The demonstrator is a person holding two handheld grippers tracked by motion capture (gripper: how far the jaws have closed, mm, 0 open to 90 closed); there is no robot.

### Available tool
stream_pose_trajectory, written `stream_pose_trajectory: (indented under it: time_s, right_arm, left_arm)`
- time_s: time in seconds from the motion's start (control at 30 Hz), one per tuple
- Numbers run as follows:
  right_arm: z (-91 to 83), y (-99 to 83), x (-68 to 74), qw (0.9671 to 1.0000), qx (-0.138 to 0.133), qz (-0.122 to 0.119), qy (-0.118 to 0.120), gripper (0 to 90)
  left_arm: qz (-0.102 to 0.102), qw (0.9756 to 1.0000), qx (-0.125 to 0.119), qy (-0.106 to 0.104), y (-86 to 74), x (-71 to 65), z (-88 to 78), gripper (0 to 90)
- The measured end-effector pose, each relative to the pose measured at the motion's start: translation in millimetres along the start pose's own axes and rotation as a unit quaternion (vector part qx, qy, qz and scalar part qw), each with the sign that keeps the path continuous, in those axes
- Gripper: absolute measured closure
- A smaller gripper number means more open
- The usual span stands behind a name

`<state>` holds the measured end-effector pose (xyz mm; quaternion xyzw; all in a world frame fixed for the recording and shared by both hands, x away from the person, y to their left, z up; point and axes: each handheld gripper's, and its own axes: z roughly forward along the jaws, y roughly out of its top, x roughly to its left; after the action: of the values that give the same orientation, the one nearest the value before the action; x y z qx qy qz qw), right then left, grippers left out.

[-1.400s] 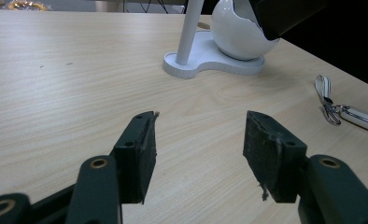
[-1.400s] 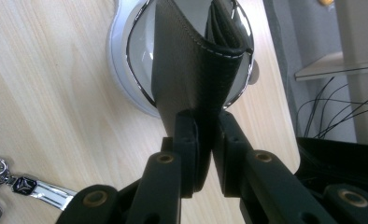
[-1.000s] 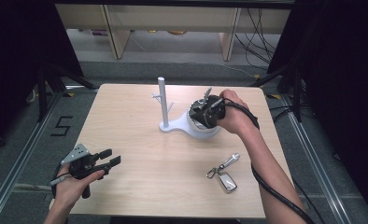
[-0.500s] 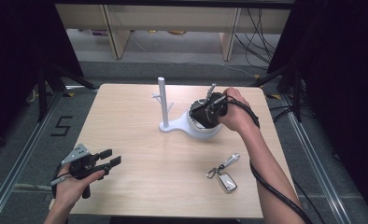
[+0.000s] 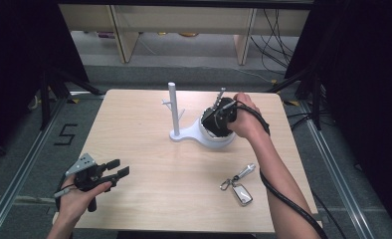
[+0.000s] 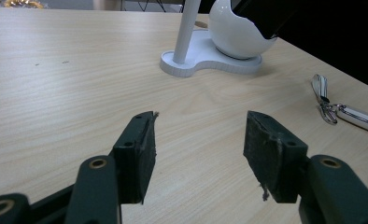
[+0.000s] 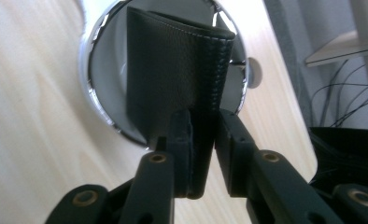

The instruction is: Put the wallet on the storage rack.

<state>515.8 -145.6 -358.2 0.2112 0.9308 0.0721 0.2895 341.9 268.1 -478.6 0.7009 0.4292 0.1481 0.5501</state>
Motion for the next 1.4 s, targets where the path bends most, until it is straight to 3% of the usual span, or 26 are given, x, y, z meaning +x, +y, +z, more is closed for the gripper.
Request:
stream_pose_trajectory:
  time_s: [0.17,0.37,0.47,0.53,0.67,0.97,1.0,1.07,1.1,1.13,1.2,1.23,1.4]
  right_arm:
    - [-1.9,-1.9,-4.9,0.999,-0.023,0.023,-0.03,65.2]
    - [-10.4,-9.3,-8.0,0.9972,-0.051,0.046,-0.029,67.4]
    - [-12.2,-13.4,-7.8,0.9962,-0.058,0.06,-0.024,67.3]
    - [-14.5,-20.4,-6.0,0.9938,-0.061,0.091,-0.015,66.0]
    - [-17.3,-30.6,-4.1,0.9904,-0.067,0.121,0.0,61.0]
    - [-24.1,-51.5,0.4,0.9838,-0.092,0.152,0.025,53.9]
    - [-25.6,-58.4,3.0,0.9795,-0.102,0.169,0.04,52.6]
    - [-26.7,-64.1,6.7,0.9765,-0.104,0.183,0.046,51.7]
    - [-26.7,-64.1,6.7,0.9765,-0.104,0.183,0.046,51.7]
    - [-28.3,-72.8,11.4,0.9727,-0.104,0.201,0.052,51.9]
    - [-28.7,-75.8,13.2,0.9729,-0.105,0.202,0.043,52.2]
    - [-29.3,-83.8,18.3,0.9678,-0.105,0.222,0.052,52.7]
    - [-30.8,-104.7,24.8,0.9628,-0.11,0.242,0.051,54.8]
  left_arm:
    - [-0.001,1.0,-0.002,-0.003,-0.5,0.8,0.8,42.8]
    - [-0.001,1.0,-0.001,-0.005,-0.7,-0.6,1.8,42.8]
    - [-0.003,1.0,0.001,-0.003,-0.7,-1.1,1.5,42.7]
    - [-0.007,1.0,0.001,-0.003,-0.6,-1.1,1.7,41.7]
    - [-0.012,0.9999,-0.006,0.004,-0.4,-0.4,1.6,37.6]
    - [-0.023,0.9997,-0.01,0.006,-0.8,-1.8,4.5,34.7]
    - [-0.023,0.9996,-0.011,0.009,-1.0,-1.8,5.0,34.9]
    - [-0.026,0.9996,-0.01,0.01,-1.4,-1.9,5.7,36.0]
    - [-0.026,0.9996,-0.01,0.01,-1.4,-1.9,5.7,36.7]
    - [-0.028,0.9995,-0.013,0.006,-2.1,-1.5,6.8,37.3]
    - [-0.027,0.9995,-0.012,0.008,-2.4,-1.7,7.2,38.2]
    - [-0.027,0.9996,-0.01,0.007,-3.0,-2.3,8.2,38.4]
    - [-0.022,0.9997,-0.008,0.005,-3.0,-4.3,9.3,38.9]
